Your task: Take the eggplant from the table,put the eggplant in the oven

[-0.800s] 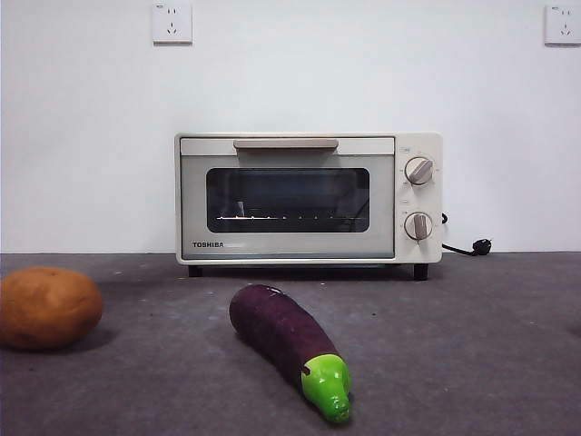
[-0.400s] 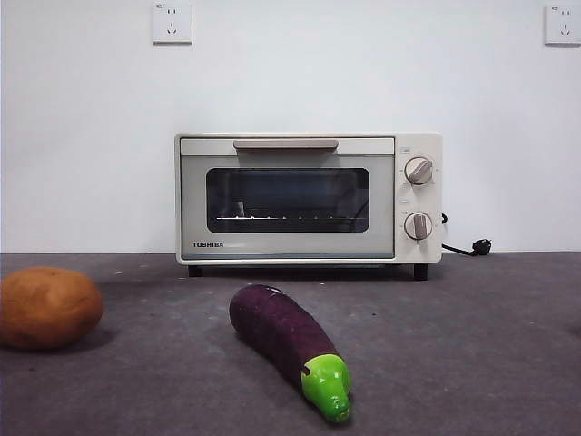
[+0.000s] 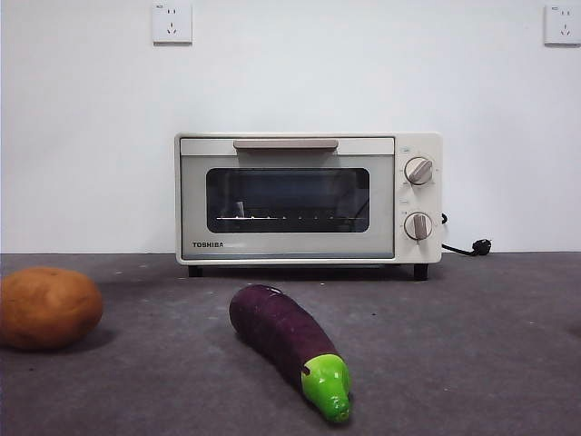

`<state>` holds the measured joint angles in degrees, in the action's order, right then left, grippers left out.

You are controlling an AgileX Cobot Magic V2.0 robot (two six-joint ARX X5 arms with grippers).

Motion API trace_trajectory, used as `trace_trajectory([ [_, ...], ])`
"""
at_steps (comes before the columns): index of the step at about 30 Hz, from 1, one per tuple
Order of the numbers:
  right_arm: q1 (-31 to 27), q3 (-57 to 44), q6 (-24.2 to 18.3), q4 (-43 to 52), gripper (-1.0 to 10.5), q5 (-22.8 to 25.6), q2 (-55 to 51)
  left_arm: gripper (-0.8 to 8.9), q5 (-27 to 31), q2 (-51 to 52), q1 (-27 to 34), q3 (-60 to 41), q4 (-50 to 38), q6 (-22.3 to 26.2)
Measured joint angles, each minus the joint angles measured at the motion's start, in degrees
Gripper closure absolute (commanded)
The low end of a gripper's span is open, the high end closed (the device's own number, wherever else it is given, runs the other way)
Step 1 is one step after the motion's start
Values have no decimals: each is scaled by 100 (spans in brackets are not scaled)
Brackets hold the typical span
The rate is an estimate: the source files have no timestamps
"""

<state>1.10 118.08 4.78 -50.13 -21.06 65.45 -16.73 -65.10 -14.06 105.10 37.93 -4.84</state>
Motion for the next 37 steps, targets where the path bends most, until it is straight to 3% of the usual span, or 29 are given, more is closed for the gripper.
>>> trace_trajectory([
  [17, 0, 4, 221, -284, 344, -221, 9, 819, -2, -162, 0, 2, 52, 136],
  [24, 0, 4, 358, -407, 346, -369, 9, 819, -20, -789, 0, 2, 46, 181],
  [37, 0, 9, 363, -863, 349, -492, 9, 819, -647, -2479, -4, 2, -457, 229],
])
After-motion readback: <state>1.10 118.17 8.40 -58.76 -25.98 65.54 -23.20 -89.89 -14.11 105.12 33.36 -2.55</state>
